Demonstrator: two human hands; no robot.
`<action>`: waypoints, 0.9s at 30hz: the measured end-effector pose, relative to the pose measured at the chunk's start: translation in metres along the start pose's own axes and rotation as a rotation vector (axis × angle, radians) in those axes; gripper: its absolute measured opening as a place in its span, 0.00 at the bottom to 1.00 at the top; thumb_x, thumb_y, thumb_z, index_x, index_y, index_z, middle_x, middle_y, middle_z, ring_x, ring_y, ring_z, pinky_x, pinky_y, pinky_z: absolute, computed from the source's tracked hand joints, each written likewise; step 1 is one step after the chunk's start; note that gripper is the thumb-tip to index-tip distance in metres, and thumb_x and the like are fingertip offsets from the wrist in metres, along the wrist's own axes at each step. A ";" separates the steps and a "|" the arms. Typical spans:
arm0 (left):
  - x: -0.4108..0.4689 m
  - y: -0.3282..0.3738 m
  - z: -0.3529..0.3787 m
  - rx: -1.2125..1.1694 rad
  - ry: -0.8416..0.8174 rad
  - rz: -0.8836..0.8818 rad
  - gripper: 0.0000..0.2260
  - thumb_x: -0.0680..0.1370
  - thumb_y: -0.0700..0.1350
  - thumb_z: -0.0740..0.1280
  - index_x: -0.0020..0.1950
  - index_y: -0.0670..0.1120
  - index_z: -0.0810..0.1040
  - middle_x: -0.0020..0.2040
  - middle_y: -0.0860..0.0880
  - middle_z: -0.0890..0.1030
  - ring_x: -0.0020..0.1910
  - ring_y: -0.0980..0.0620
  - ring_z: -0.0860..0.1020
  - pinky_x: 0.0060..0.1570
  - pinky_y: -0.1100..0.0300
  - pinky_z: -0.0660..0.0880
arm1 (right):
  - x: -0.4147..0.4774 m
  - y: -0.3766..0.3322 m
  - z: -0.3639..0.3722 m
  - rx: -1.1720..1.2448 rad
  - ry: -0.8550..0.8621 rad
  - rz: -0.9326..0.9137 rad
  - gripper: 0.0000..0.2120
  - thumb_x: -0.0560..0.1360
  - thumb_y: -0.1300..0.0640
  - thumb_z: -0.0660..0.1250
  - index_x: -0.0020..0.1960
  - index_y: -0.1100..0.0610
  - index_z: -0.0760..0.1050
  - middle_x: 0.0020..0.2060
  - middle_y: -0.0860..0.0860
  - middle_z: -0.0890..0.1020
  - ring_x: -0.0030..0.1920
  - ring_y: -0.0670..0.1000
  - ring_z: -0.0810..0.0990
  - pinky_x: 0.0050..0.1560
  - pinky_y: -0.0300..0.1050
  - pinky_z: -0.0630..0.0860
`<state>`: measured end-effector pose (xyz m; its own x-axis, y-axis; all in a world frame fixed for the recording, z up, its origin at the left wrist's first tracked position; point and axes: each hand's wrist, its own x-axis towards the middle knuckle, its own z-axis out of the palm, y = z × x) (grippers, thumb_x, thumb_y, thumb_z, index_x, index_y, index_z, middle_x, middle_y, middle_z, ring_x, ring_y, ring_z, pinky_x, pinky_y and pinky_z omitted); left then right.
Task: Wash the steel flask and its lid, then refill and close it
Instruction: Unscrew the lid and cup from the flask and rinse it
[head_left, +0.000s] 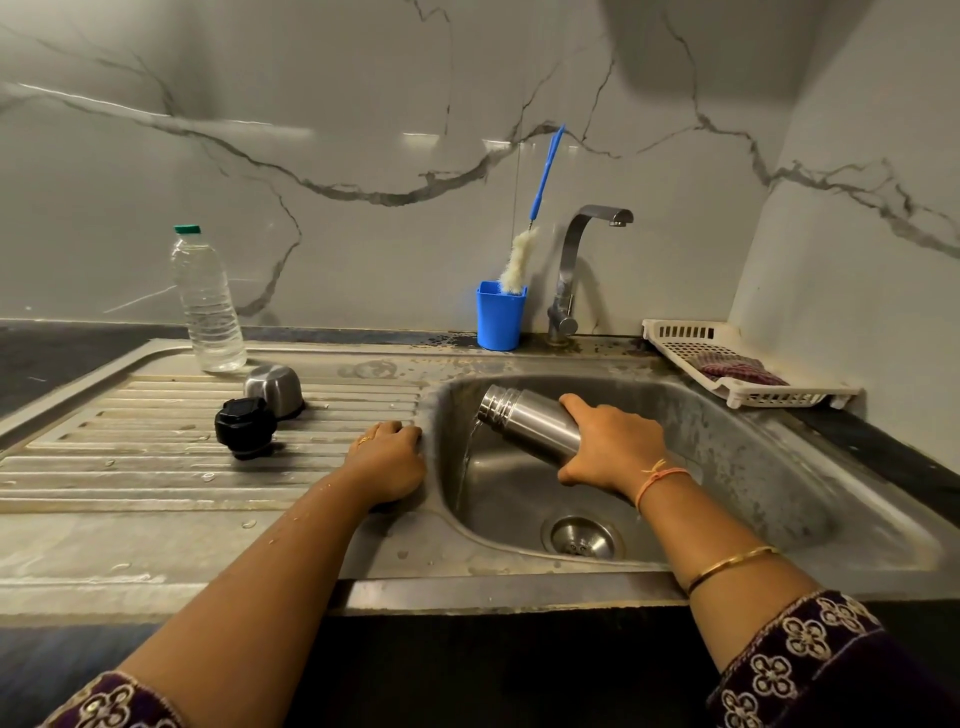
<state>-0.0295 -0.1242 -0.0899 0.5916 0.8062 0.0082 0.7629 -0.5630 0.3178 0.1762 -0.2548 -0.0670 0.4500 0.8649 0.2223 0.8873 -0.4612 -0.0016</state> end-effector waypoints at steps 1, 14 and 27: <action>0.000 0.000 0.000 -0.001 -0.001 -0.001 0.21 0.81 0.45 0.56 0.74 0.45 0.63 0.72 0.43 0.64 0.71 0.43 0.62 0.71 0.49 0.60 | 0.000 0.000 0.000 0.000 -0.003 0.002 0.40 0.66 0.44 0.72 0.72 0.45 0.56 0.56 0.52 0.77 0.53 0.54 0.78 0.47 0.48 0.74; 0.002 -0.002 0.000 0.013 -0.007 -0.003 0.21 0.81 0.45 0.56 0.74 0.45 0.63 0.72 0.42 0.65 0.71 0.42 0.63 0.70 0.48 0.61 | 0.000 -0.001 -0.001 -0.009 -0.027 0.002 0.40 0.66 0.44 0.73 0.72 0.46 0.57 0.56 0.52 0.77 0.53 0.55 0.78 0.49 0.49 0.75; 0.002 0.000 -0.001 0.013 -0.002 -0.002 0.21 0.81 0.44 0.56 0.73 0.43 0.64 0.72 0.42 0.65 0.70 0.42 0.63 0.69 0.49 0.62 | -0.002 -0.002 0.000 -0.024 -0.043 0.006 0.39 0.67 0.45 0.73 0.72 0.46 0.57 0.56 0.52 0.77 0.53 0.55 0.78 0.44 0.47 0.70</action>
<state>-0.0285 -0.1225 -0.0884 0.5903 0.8072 0.0052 0.7675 -0.5633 0.3059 0.1739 -0.2556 -0.0672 0.4595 0.8697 0.1800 0.8822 -0.4705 0.0210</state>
